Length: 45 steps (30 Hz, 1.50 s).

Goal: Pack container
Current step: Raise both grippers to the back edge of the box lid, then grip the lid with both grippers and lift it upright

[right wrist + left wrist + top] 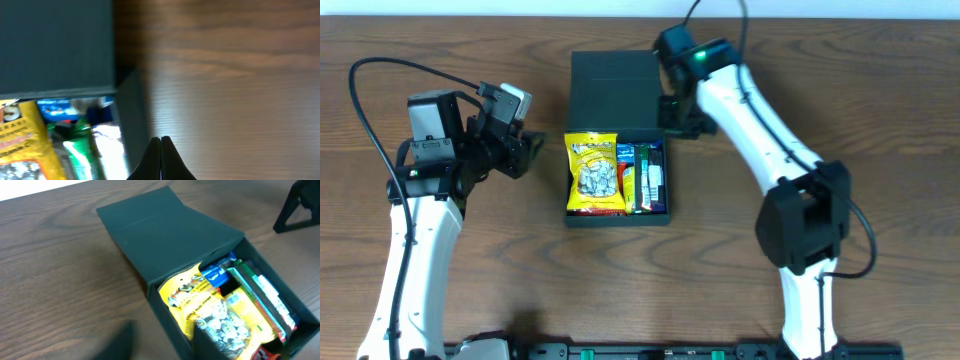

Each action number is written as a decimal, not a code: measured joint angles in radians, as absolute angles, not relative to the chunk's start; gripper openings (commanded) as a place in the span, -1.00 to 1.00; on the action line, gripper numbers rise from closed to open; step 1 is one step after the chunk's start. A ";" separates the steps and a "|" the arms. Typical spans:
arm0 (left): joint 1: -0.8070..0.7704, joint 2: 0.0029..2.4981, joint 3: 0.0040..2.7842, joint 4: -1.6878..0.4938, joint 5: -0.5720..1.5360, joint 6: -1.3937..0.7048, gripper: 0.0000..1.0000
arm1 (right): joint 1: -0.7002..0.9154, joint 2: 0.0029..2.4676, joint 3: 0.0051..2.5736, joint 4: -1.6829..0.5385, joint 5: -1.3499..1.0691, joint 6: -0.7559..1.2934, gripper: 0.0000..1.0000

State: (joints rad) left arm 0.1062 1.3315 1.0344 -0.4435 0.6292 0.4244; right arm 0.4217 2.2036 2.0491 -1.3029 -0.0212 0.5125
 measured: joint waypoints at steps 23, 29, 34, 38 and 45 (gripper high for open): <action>0.106 1.659 1.076 -0.253 0.671 -0.049 -0.89 | 0.298 2.212 2.057 -1.050 -0.173 0.169 -0.97; 0.088 1.888 1.412 -0.421 0.628 -0.131 -0.88 | 0.174 2.348 2.068 -0.968 -0.416 0.159 -0.97; 0.043 2.105 1.717 -0.644 0.613 -0.138 -0.89 | 0.164 2.479 2.067 -0.964 -0.569 0.156 -0.96; 0.018 2.170 1.759 -0.666 0.607 -0.138 -0.88 | 0.180 2.509 2.067 -0.935 -0.640 0.155 -0.97; 0.030 2.172 1.768 -0.675 0.602 -0.138 -0.89 | 0.200 2.509 2.067 -0.837 -0.714 0.162 -0.97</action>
State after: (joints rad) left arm 0.0296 2.1715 1.7679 -0.6746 0.6018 -0.1379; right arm 0.1997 2.5092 2.0670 -0.8368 -0.7136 0.1623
